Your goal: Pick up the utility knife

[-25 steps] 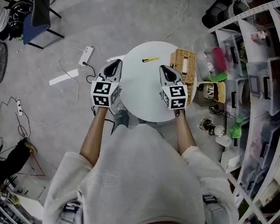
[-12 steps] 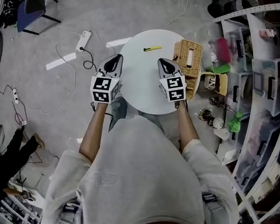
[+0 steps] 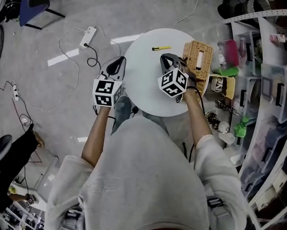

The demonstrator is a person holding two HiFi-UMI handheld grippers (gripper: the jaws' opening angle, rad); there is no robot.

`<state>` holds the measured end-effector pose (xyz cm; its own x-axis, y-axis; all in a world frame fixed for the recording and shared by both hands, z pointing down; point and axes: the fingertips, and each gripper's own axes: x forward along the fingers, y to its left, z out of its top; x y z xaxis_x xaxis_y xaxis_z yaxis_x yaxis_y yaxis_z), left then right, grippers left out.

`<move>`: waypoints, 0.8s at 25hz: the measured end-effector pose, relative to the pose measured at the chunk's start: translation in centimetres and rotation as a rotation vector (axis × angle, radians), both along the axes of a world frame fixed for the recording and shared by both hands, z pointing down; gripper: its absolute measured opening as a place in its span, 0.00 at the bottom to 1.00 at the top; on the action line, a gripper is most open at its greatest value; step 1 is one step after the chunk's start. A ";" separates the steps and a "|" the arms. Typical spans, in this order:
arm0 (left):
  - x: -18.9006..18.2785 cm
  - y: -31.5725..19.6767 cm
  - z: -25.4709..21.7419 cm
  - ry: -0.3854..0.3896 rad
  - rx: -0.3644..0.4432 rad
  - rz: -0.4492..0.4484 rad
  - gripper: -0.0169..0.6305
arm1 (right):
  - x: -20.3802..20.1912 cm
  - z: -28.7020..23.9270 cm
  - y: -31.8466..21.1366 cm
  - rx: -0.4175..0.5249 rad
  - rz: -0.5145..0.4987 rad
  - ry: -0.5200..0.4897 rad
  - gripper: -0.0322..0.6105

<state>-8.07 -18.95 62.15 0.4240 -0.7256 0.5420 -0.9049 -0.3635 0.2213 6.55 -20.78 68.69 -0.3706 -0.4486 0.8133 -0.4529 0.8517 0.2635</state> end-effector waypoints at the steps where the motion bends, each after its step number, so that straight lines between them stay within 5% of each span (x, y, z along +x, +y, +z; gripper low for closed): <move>1: -0.2 0.0 0.0 -0.001 0.000 -0.002 0.06 | -0.1 0.3 -0.1 0.011 -0.036 0.040 0.10; 9: -1.3 0.5 0.3 0.000 -0.008 -0.021 0.06 | -0.2 3.1 -0.1 -0.019 -0.195 0.171 0.10; 10: -1.4 0.5 0.3 0.000 -0.009 -0.023 0.06 | -0.2 3.5 0.0 -0.045 -0.203 0.170 0.14; 12: -1.8 0.7 0.5 0.000 -0.015 -0.030 0.06 | -0.3 4.4 0.1 -0.099 -0.211 0.176 0.41; 20: -2.7 1.1 1.1 -0.003 -0.030 -0.046 0.06 | -0.7 7.2 -2.0 -0.146 -0.245 0.239 0.40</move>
<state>-10.81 -17.80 63.28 0.3888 -0.7278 0.5649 -0.9212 -0.3150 0.2284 5.81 -22.75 75.88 -0.2444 -0.2426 0.9388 -0.1715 0.9637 0.2044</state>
